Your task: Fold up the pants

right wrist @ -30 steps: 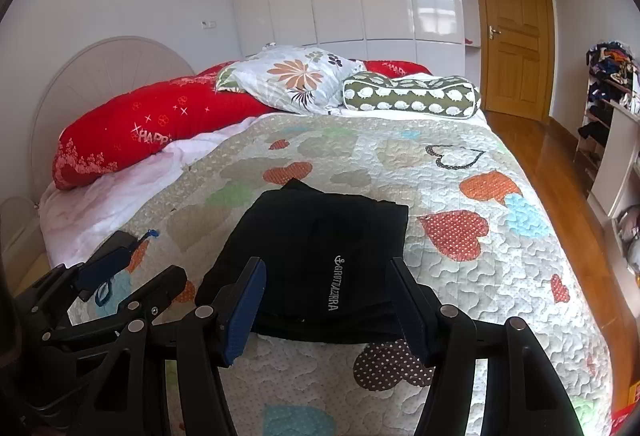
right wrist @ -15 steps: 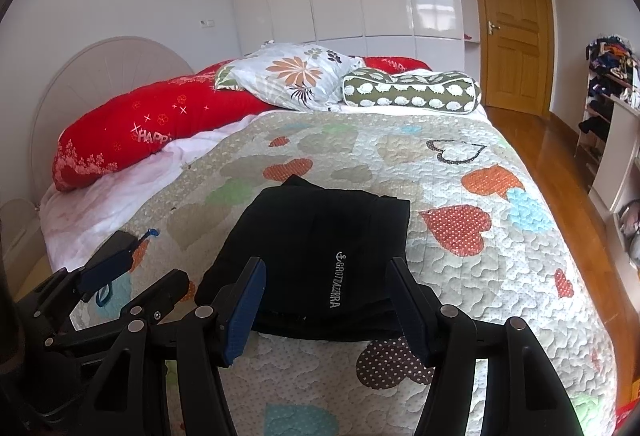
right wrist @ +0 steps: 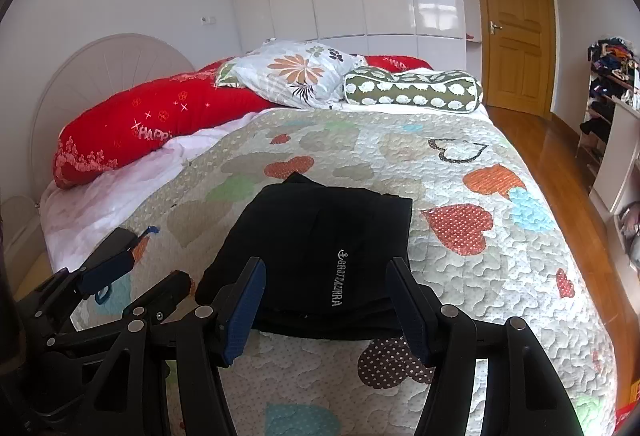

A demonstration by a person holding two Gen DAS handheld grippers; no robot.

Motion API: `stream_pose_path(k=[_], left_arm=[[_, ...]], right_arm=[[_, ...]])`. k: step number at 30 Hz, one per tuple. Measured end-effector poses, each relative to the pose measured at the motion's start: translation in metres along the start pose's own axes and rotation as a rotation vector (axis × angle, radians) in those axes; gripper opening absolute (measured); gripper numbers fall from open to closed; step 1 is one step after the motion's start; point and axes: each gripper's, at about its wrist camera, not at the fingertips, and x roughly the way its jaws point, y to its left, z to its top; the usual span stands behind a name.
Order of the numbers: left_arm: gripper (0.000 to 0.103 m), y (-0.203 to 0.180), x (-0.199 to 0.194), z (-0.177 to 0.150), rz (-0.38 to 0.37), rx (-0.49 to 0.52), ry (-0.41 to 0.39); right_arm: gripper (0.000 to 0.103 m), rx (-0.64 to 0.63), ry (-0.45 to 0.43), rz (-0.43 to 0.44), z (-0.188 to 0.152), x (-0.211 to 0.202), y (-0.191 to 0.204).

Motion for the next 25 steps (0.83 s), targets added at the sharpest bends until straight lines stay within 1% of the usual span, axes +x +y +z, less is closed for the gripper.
stream_pose_path(k=[9, 16, 20, 25], left_arm=[[0.07, 0.0027, 0.0008, -0.0012, 0.0, -0.006, 0.005], [0.07, 0.0055, 0.001, -0.0015, -0.006, -0.014, 0.01], [0.07, 0.0078, -0.0041, 0.0001, -0.005, -0.022, -0.02], [0.07, 0.0083, -0.0067, 0.0001, 0.011, -0.005, -0.037]], right_arm=[[0.061, 0.013, 0.005, -0.01, -0.0017, -0.002, -0.0086], [0.061, 0.004, 0.01, -0.005, -0.0009, -0.0026, -0.0063], [0.061, -0.002, 0.01, -0.006, 0.0005, -0.0018, -0.004], [0.061, -0.006, 0.012, -0.006, -0.0001, -0.0015, -0.0026]])
